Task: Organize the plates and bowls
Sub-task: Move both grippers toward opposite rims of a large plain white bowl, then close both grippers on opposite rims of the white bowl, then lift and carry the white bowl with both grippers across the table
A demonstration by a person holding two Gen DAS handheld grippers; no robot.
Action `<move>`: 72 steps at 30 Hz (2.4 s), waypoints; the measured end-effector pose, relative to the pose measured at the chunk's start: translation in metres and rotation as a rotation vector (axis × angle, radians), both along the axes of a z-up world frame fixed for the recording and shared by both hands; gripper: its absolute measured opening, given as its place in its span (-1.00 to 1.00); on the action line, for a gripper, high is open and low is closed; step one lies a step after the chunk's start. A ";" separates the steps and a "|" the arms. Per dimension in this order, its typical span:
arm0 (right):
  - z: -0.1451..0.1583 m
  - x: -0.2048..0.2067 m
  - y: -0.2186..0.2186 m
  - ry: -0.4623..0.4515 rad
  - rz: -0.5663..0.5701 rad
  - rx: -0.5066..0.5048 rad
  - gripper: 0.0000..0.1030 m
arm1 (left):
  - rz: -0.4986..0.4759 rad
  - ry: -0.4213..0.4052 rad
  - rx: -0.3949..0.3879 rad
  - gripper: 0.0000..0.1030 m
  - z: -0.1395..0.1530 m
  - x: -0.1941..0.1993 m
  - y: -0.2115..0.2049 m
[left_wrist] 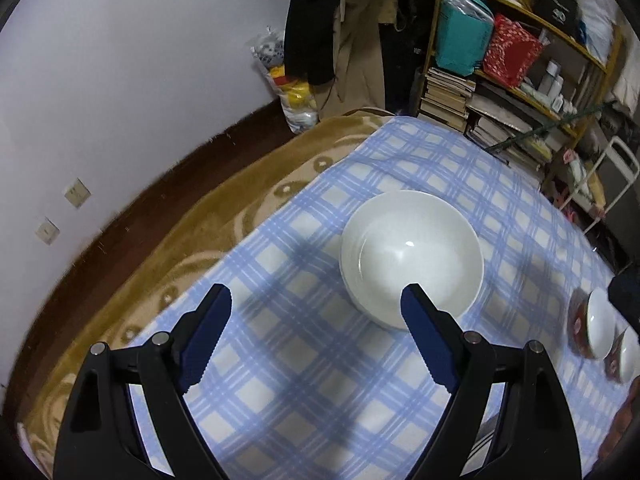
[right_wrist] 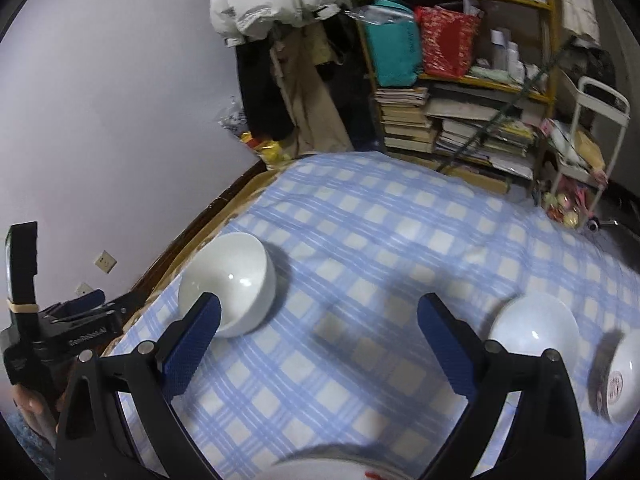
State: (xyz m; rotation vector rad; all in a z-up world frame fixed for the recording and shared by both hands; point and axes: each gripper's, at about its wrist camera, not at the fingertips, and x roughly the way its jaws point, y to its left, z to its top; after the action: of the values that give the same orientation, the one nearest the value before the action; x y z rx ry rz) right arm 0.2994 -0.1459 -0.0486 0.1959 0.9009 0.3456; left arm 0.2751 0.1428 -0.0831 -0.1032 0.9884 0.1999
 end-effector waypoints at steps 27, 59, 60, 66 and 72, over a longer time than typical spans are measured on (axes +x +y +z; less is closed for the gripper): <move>-0.093 0.084 0.082 0.264 0.088 0.034 0.53 | -0.014 0.197 -0.073 -0.17 -0.087 0.062 0.003; -0.093 0.020 0.041 0.388 0.010 0.023 -0.72 | -0.277 0.075 -0.080 -0.72 -0.046 0.030 -0.069; -0.092 0.019 0.037 0.388 0.008 0.022 -0.71 | -0.288 0.069 -0.079 -0.72 -0.044 0.029 -0.072; -0.083 0.003 0.017 0.382 -0.013 0.000 -0.70 | -0.351 0.078 -0.119 -0.72 -0.040 0.019 -0.089; -0.079 -0.011 -0.006 0.391 -0.040 -0.026 -0.71 | -0.396 0.112 -0.127 -0.72 -0.045 0.006 -0.109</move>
State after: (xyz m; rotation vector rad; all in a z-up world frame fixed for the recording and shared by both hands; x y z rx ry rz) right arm 0.2886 -0.1520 -0.1277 0.2625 1.2851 0.2622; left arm 0.2810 0.0342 -0.1283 -0.0108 1.1122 -0.2230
